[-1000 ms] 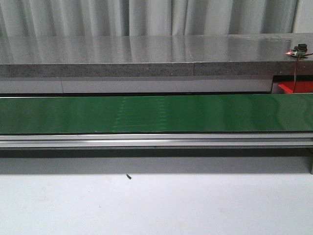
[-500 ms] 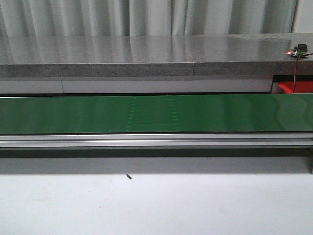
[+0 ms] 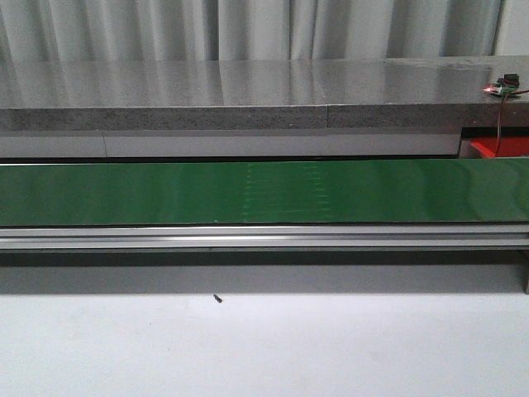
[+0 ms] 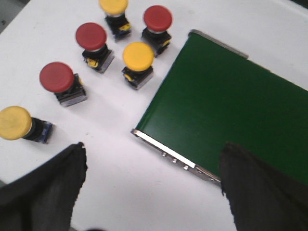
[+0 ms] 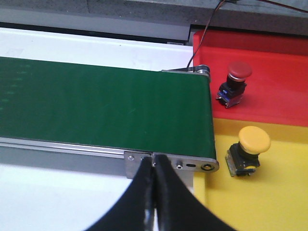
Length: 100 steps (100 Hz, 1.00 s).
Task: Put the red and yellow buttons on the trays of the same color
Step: 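Move the left gripper over the remaining button cluster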
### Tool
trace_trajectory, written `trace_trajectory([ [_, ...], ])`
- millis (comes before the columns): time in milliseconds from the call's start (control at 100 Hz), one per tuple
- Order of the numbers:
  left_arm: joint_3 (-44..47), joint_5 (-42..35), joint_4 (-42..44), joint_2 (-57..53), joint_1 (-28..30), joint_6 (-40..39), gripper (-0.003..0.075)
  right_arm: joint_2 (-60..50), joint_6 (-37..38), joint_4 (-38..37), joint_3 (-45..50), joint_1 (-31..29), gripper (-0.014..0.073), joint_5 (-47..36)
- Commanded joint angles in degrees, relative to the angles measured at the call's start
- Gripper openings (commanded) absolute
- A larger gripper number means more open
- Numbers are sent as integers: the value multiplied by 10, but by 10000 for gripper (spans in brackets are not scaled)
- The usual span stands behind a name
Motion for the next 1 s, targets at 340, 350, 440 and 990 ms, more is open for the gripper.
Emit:
trace_trajectory([
  [340, -37, 8, -20, 112, 124, 7, 553, 1, -5, 1, -15, 0, -117, -38],
  [350, -38, 10, -20, 116, 130, 8, 553, 1, -5, 1, -15, 0, -117, -38],
  [440, -51, 20, -25, 140, 172, 14, 553, 1, -5, 1, -15, 0, -117, -38],
  [990, -74, -44, -73, 244, 259, 73, 553, 1, -5, 1, -15, 0, -117, -38],
])
